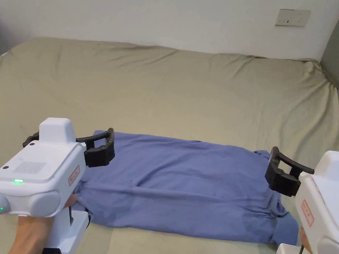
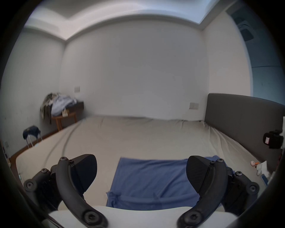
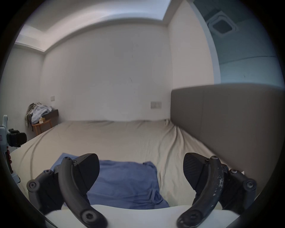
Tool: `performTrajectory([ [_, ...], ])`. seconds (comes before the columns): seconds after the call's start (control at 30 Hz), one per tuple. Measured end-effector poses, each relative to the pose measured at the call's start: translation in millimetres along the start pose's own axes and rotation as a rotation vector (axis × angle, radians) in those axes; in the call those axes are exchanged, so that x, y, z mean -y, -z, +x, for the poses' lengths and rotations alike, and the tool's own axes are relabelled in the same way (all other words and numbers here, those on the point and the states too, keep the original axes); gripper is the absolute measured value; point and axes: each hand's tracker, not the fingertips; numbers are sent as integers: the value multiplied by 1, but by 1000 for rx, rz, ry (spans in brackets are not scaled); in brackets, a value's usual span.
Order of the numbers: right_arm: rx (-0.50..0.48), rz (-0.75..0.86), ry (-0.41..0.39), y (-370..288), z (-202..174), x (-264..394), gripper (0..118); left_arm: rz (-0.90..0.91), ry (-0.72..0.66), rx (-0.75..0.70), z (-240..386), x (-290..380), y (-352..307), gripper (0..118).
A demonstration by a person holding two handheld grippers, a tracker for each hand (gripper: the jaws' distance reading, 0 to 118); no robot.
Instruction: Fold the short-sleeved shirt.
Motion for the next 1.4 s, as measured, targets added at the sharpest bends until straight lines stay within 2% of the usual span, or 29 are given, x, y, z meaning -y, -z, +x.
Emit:
performTrajectory([
  [0.1, 24, 54, -23, -24, -2, 2, 107, 68, -3, 1, 9, 1, -23, 113],
  [0.13, 23, 60, -28, -26, -2, 5, 97, 76, -1, 5, 11, 3, -29, 106],
  [0.17, 22, 66, -36, -30, -2, 7, 73, 84, -1, 6, 13, 6, -35, 85],
  [0.2, 23, 66, -41, -34, -2, 9, 46, 95, 11, 7, 15, 9, -39, 58],
  [0.23, 26, 64, -49, -35, -2, 10, 17, 98, 24, 8, 18, 12, -42, 24],
  [0.27, 42, 56, -65, -35, -4, 13, 2, 91, 40, -1, 20, 15, -43, 1],
  [0.4, 19, 32, -64, -34, 0, 17, 1, 37, 2, 16, 16, 21, -37, 0],
  [0.5, 29, 21, -58, -31, 5, 20, 1, -47, -4, -37, 4, 28, -29, 0],
  [0.63, 34, 4, -42, -26, 7, 22, 1, -272, -15, -101, -21, 38, 1, 0],
  [0.7, 40, -6, -43, -21, 6, 24, 1, -357, -48, -60, -40, 49, 18, 0],
  [0.8, 52, -25, -43, -13, 6, 28, 1, -502, -97, -71, -66, 71, 45, 0],
  [0.93, 61, -63, -45, 1, 5, 36, 2, -677, -94, -65, -89, 105, 78, 0],
  [0.97, 66, -73, -49, 4, 5, 38, 2, -698, -90, -81, -93, 114, 85, 6],
  [1.0, 68, -82, -51, 8, 5, 40, 2, -721, -88, -87, -94, 121, 89, 19],
  [1.03, 70, -91, -52, 11, 5, 42, 2, -751, -94, -85, -97, 128, 94, 40],
  [1.07, 74, -103, -52, 15, 6, 46, 2, -770, -125, -109, -100, 135, 99, 78],
  [1.1, 75, -114, -50, 18, 6, 48, 2, -791, -146, -113, -103, 143, 104, 100],
  [1.13, 76, -125, -49, 22, 7, 50, 2, -805, -155, -111, -104, 149, 108, 109],
  [1.17, 78, -136, -47, 26, 7, 53, 2, -804, -154, -116, -104, 155, 110, 107],
  [1.23, 85, -158, -46, 31, 9, 58, 2, -820, -136, -128, -101, 165, 116, 92],
  [1.27, 90, -171, -47, 35, 10, 61, 2, -837, -123, -131, -98, 170, 120, 75],
  [1.3, 93, -182, -45, 37, 11, 63, 2, -850, -117, -126, -97, 174, 122, 63],
  [1.4, 112, -258, -15, 47, 20, 75, 2, -815, -99, -115, -89, 174, 119, 63],
])
